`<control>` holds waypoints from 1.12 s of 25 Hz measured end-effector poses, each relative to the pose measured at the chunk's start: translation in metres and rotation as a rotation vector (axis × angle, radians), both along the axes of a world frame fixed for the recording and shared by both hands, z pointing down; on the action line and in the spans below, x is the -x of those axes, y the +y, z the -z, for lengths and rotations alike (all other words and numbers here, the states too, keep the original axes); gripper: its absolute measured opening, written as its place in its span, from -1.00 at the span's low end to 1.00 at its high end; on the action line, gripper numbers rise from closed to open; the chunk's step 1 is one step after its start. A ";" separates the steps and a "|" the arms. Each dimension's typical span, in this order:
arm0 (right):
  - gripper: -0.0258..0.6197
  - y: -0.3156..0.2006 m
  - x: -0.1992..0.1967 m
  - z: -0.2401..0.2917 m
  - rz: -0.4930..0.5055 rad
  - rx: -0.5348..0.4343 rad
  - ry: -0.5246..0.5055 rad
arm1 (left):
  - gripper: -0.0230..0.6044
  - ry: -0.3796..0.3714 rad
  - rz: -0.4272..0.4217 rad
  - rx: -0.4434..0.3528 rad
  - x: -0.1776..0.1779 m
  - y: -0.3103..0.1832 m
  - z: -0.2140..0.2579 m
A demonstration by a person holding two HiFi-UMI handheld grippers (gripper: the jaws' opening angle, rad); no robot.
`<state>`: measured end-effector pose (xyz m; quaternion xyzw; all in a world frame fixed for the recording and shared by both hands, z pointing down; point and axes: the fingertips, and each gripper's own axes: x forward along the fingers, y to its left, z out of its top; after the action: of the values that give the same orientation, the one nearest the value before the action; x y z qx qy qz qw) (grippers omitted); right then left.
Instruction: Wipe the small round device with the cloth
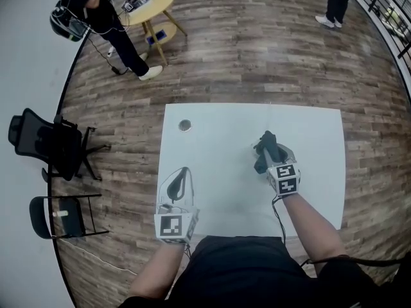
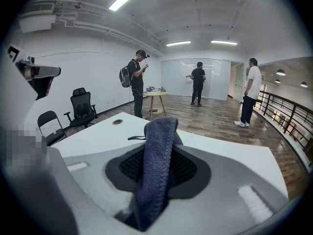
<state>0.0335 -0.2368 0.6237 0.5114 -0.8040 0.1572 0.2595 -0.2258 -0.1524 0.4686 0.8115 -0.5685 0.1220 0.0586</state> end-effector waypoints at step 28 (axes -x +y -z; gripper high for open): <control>-0.57 0.019 0.043 0.000 0.176 0.053 0.023 | -0.91 -0.005 0.018 0.000 0.000 0.008 0.001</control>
<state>-0.0094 -0.2175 0.6238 0.4336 -0.8384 0.1490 0.2948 -0.2253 -0.1442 0.4681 0.8060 -0.5759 0.1234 0.0584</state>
